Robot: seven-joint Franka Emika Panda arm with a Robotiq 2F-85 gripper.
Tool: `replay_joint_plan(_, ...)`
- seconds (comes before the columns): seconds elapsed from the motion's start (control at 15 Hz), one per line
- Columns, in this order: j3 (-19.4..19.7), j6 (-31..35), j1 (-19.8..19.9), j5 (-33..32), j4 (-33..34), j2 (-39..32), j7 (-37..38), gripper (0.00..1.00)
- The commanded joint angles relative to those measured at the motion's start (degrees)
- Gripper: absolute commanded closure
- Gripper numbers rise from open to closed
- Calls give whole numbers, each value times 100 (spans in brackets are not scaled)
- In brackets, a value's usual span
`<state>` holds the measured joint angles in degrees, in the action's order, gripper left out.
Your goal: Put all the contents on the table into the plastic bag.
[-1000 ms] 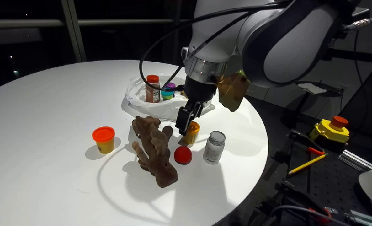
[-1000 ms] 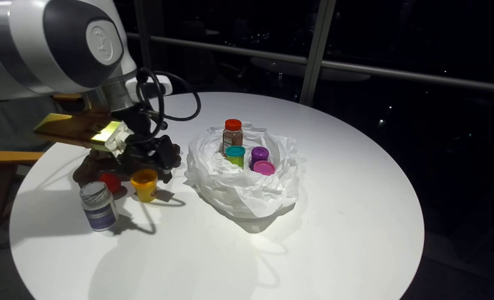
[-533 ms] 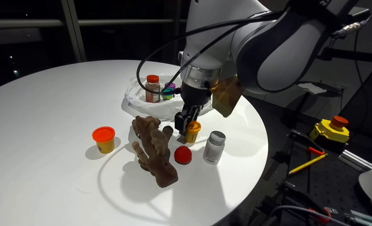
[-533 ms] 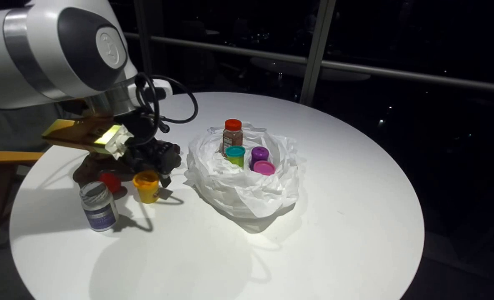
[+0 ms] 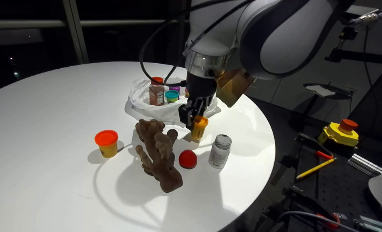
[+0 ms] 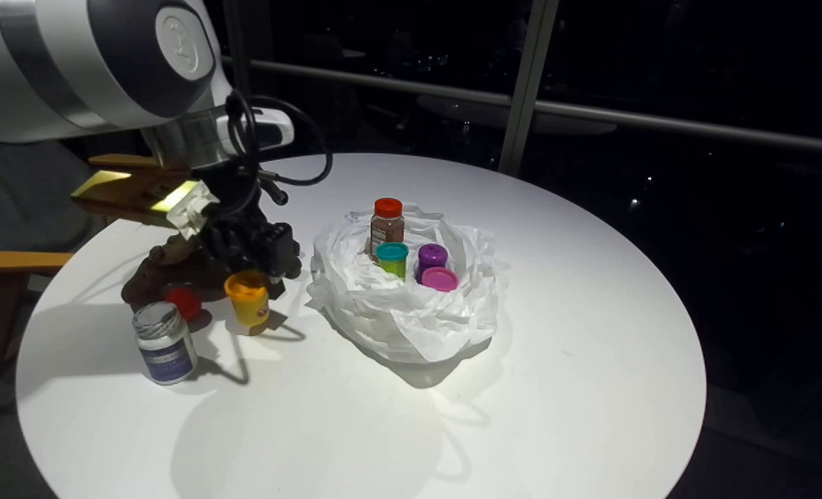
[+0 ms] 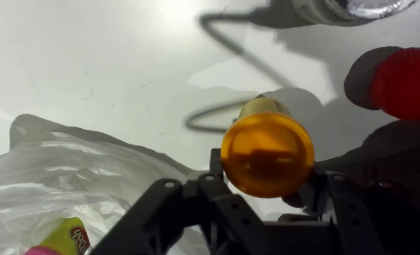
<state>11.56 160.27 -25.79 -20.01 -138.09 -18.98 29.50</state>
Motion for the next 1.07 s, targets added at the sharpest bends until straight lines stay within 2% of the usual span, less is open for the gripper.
replay_joint_plan(0.0, -277, -818, 389, 186, 274, 694, -121, 74)
replay_joint_plan(0.2, -495, -1237, 812, 224, 812, 747, -238, 74)
replay_joint_plan(0.47, -662, -1064, 1340, 314, 1304, 317, -517, 74)
replay_joint_plan(0.8, -614, -747, 1687, 385, 1539, -326, -730, 74)
replay_joint_plan(1.0, -382, -167, 1652, 188, 1606, -728, -650, 74)
